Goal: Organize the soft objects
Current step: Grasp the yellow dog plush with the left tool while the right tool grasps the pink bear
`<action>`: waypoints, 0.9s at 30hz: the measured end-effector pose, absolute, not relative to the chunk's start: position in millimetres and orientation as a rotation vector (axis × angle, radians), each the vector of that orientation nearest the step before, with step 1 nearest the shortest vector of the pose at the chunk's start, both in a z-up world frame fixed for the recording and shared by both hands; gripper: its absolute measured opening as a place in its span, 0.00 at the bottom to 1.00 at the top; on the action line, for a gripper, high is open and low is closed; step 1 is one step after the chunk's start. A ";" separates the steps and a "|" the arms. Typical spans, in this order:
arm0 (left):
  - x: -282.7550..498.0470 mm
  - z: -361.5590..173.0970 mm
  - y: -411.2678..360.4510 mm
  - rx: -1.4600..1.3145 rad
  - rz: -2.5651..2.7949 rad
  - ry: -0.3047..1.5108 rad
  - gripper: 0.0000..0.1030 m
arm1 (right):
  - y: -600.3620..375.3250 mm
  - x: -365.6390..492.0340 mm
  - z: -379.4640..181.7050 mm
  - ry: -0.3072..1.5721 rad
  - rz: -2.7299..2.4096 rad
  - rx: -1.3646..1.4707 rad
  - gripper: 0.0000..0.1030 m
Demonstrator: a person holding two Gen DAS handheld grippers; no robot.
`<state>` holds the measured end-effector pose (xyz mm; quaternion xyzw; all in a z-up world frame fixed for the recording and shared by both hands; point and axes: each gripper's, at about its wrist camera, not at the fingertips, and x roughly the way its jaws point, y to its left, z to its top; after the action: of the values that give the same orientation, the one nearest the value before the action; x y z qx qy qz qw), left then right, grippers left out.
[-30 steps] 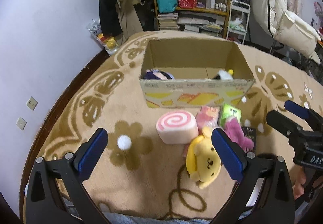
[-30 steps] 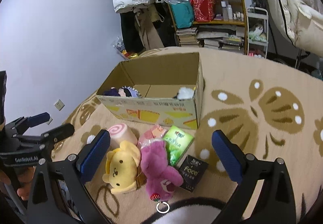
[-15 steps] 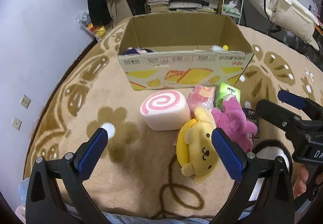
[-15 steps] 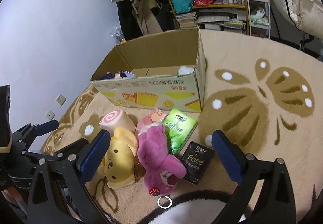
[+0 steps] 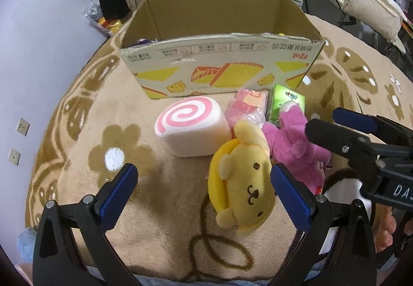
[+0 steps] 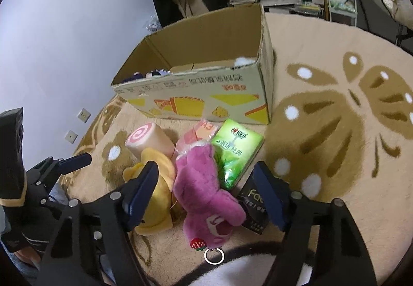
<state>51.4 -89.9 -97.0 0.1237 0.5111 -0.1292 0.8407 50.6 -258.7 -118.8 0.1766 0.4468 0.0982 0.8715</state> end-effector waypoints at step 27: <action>74.7 -131.5 -106.4 0.258 -0.382 1.187 0.85 | -248.2 75.7 -150.5 1.048 0.253 0.397 0.33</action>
<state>74.7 -106.4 -131.5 0.1206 0.5544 -0.1785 0.8039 75.7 -248.2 -150.5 0.1878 0.4955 0.1197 0.8396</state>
